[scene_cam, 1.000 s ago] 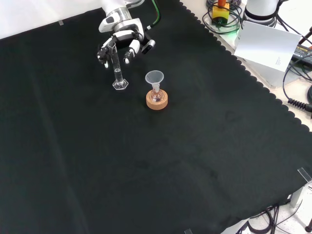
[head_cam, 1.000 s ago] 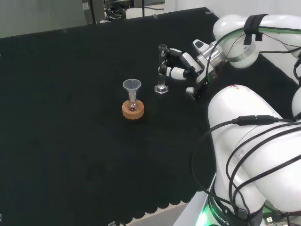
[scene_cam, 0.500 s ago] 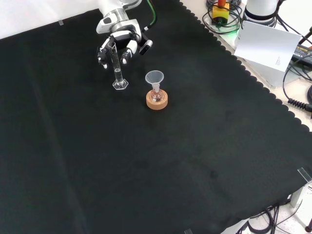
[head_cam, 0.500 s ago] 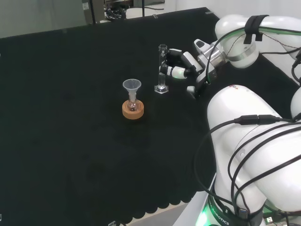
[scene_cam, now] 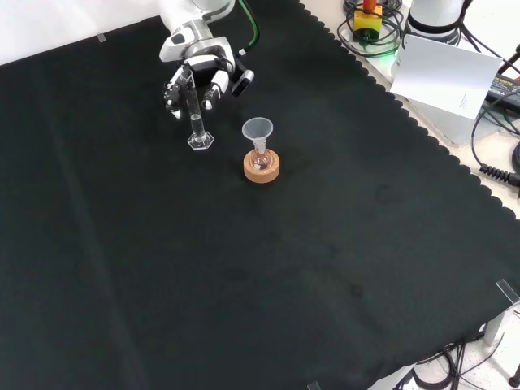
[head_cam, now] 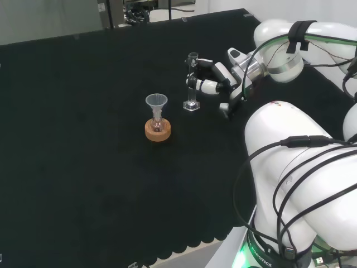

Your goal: Pick up the graduated cylinder.

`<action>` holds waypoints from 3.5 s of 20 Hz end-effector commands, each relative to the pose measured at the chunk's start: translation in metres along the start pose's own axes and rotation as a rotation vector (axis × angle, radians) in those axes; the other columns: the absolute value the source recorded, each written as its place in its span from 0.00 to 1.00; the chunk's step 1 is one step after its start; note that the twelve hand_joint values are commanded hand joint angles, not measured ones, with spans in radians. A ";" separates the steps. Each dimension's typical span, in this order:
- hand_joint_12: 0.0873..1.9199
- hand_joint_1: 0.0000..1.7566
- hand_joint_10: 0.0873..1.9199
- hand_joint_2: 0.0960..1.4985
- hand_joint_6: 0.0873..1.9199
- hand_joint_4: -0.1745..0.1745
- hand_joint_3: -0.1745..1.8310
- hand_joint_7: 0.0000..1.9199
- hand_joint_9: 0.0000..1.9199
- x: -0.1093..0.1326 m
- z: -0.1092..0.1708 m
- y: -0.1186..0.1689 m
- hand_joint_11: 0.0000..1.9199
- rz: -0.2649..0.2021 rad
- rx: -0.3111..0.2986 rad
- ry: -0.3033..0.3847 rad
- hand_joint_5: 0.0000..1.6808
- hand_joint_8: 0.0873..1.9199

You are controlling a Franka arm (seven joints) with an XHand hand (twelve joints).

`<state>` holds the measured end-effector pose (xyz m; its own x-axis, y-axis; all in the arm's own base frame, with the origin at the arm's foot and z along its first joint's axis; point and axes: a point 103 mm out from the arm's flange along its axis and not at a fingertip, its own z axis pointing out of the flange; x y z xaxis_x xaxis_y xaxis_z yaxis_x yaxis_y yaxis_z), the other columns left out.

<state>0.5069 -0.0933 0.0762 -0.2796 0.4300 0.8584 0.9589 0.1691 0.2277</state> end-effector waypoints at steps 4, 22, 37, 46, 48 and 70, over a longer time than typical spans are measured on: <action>0.59 0.63 0.18 0.66 0.06 0.47 0.00 0.32 0.46 -0.004 0.004 -0.002 0.33 0.006 -0.003 0.023 0.36 0.26; 0.54 0.66 0.12 0.68 0.26 0.48 0.00 0.35 0.53 -0.008 0.012 -0.002 0.40 0.007 -0.011 0.044 0.34 0.26; 0.57 0.65 0.10 0.70 0.29 0.50 0.00 0.33 0.50 -0.008 0.012 -0.002 0.36 0.013 -0.031 0.053 0.31 0.26; 0.58 0.64 0.10 0.70 0.29 0.51 0.00 0.31 0.49 -0.008 0.009 -0.003 0.34 0.010 -0.066 0.094 0.29 0.26; 0.58 0.64 0.11 0.70 0.29 0.53 0.00 0.32 0.49 -0.008 0.008 -0.004 0.34 0.011 -0.067 0.097 0.31 0.27; 0.48 0.67 0.11 0.83 0.31 0.55 0.00 0.42 0.58 -0.004 0.008 0.000 0.50 0.034 -0.092 0.009 0.49 0.30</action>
<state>0.5075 -0.0851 0.0648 -0.2564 0.3817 0.8880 0.9665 0.0883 0.2412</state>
